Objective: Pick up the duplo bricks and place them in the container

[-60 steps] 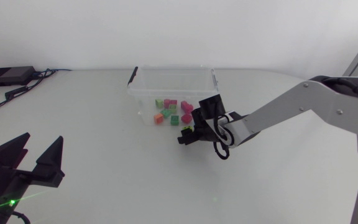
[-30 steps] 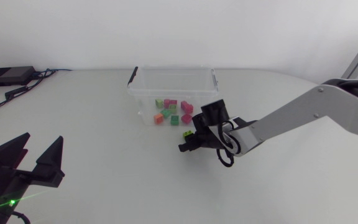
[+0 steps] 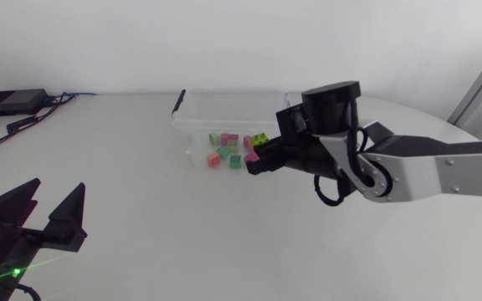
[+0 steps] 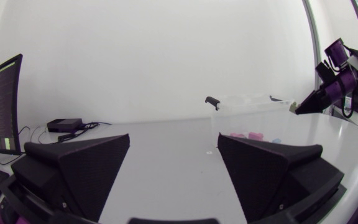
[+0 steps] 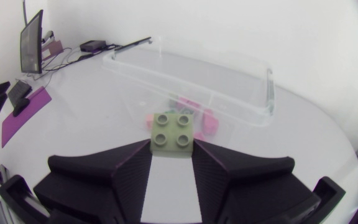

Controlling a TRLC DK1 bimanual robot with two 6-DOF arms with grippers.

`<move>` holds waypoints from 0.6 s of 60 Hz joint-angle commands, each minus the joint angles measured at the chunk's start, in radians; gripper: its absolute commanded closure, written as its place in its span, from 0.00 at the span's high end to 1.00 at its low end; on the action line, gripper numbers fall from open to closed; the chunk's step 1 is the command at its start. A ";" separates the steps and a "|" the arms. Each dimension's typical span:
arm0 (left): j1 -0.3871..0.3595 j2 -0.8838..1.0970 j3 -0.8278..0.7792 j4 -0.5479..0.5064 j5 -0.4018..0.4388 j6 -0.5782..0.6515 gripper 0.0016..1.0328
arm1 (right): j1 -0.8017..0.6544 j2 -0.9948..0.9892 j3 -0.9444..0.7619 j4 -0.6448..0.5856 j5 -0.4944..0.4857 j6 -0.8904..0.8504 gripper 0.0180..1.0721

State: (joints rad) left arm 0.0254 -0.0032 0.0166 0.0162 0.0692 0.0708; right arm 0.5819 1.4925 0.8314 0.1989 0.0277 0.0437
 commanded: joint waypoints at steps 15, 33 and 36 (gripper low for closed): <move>-0.001 -0.011 -0.018 -0.001 -0.003 -0.019 0.96 | -0.025 0.032 0.183 -0.016 0.034 -0.018 0.29; -0.001 -0.011 -0.018 -0.001 -0.003 -0.019 0.96 | -0.053 0.236 0.322 0.051 0.035 -0.022 0.29; -0.001 -0.011 -0.018 -0.001 -0.003 -0.019 0.96 | -0.056 0.270 0.336 0.073 0.035 -0.024 0.29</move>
State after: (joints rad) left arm 0.0254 -0.0032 0.0166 0.0162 0.0692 0.0708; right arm 0.5365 1.6978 1.1313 0.2409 0.0563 0.0357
